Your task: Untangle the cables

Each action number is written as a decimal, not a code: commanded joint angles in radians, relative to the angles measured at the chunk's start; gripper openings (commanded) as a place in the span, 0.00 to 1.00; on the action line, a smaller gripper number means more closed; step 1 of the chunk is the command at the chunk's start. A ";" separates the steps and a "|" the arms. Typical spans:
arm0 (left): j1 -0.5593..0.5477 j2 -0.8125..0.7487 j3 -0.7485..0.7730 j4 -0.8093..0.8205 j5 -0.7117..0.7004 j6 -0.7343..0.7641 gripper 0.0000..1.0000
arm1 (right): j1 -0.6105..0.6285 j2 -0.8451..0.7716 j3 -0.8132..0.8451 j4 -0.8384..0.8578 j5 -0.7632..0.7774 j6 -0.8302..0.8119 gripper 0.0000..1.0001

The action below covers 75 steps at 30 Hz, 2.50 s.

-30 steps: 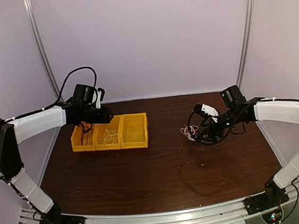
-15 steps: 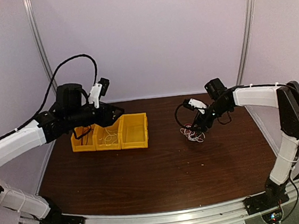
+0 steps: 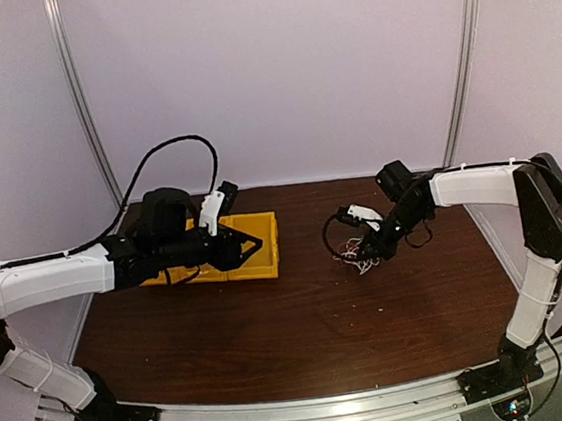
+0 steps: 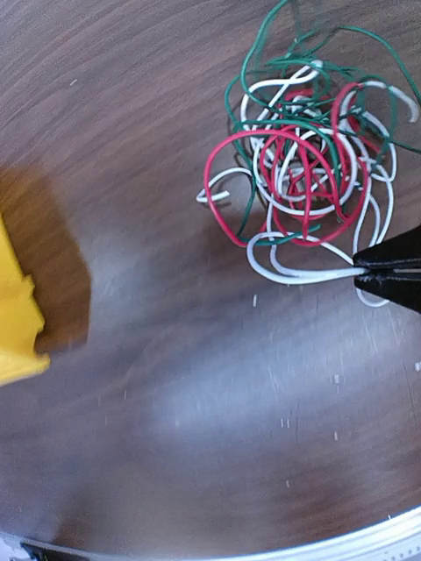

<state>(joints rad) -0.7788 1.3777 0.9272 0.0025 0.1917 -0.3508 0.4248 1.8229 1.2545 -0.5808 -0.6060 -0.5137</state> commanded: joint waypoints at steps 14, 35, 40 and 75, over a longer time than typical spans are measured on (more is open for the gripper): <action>-0.141 0.285 -0.082 0.427 0.177 -0.015 0.48 | 0.038 -0.115 -0.193 0.002 -0.209 0.013 0.01; -0.233 0.554 0.150 0.570 0.269 -0.138 0.34 | 0.041 -0.290 -0.230 -0.032 -0.302 -0.040 0.05; -0.217 0.597 0.176 0.642 0.372 -0.179 0.32 | 0.042 -0.296 -0.230 -0.029 -0.310 -0.042 0.05; -0.220 0.756 0.263 0.779 0.394 -0.259 0.48 | 0.032 -0.288 -0.120 -0.170 -0.293 -0.086 0.00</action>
<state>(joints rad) -1.0004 2.0727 1.1645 0.6384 0.5625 -0.5774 0.4530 1.6268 1.0309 -0.6609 -0.8257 -0.5758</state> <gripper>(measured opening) 0.477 0.008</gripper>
